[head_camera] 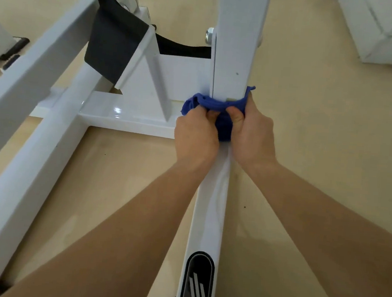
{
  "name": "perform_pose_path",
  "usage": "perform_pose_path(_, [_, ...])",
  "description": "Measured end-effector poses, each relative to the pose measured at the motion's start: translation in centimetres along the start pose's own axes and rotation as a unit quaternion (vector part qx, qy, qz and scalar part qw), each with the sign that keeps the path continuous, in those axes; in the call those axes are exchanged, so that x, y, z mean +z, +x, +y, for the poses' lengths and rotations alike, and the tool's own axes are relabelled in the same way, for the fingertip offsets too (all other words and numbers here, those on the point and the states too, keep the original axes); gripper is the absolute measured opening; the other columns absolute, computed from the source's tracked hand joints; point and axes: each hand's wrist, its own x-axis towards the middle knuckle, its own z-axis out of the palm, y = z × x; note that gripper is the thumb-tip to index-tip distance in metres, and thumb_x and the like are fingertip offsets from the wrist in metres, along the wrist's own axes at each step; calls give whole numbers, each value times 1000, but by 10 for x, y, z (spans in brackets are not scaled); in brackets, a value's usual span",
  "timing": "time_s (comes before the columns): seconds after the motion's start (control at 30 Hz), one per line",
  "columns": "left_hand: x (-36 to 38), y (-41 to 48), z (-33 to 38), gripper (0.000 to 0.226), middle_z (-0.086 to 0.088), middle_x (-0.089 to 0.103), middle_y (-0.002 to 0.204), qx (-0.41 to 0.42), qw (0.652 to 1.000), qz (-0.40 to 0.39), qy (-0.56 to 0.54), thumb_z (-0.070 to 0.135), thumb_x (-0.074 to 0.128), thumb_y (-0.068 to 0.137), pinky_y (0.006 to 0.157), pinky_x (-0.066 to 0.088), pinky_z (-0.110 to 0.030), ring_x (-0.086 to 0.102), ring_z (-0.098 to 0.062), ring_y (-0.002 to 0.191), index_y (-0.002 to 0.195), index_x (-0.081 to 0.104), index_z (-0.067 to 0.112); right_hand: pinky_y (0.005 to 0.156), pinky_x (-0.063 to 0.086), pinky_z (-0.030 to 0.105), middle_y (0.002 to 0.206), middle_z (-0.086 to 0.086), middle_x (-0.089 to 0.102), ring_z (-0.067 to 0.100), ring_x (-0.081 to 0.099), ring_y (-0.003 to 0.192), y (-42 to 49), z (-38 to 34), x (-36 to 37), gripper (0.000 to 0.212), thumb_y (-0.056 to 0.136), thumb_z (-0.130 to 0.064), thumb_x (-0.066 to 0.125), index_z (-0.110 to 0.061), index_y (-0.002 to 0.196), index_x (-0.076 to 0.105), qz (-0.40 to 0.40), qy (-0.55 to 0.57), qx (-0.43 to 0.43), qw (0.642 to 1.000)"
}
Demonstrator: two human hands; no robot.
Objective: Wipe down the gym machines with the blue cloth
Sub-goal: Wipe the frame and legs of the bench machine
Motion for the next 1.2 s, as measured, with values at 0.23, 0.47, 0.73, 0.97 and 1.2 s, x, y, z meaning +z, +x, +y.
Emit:
perform_pose_path(0.23, [4, 10, -22, 21, -9, 57, 81, 53, 990, -35, 124, 15, 45, 100, 66, 38, -35, 53, -27, 76, 83, 55, 10, 75, 45, 27, 109, 6, 69, 22, 63, 93, -3, 23, 18, 46, 104, -36, 43, -19, 146, 42, -2, -1, 29, 1000])
perform_pose_path(0.47, [-10, 14, -16, 28, -12, 63, 85, 24, 993, -95, 71, 23, 48, 100, 63, 36, -29, 56, -26, 76, 92, 65, 2, 68, 39, 25, 106, 7, 66, 21, 61, 89, -5, 14, 4, 35, 104, -36, 44, -10, 125, 57, -64, -32, 72, 995])
perform_pose_path(0.73, [-28, -35, -17, 34, -5, 55, 75, -9, 983, -126, 134, 32, 42, 101, 63, 34, -30, 52, -26, 73, 75, 51, 13, 68, 42, 30, 112, 16, 66, 32, 63, 99, -39, -6, -8, 37, 105, -33, 43, -5, 123, 58, -135, -102, 124, 978])
perform_pose_path(0.97, [-60, -87, -28, 41, -7, 61, 73, -23, 972, -190, 133, 30, 41, 101, 64, 35, -31, 59, -30, 77, 63, 51, 16, 72, 39, 29, 111, 16, 65, 31, 61, 95, -105, -14, -6, 32, 105, -28, 37, -8, 124, 53, -147, -104, 139, 974])
perform_pose_path(1.2, [-64, -110, -27, 35, -17, 63, 101, 11, 962, -231, 142, 25, 32, 105, 76, 43, -37, 59, -35, 94, 101, 58, 2, 73, 49, 37, 101, 14, 67, 31, 62, 84, -135, -17, -9, 32, 106, -29, 34, -10, 112, 59, -144, -94, 139, 975])
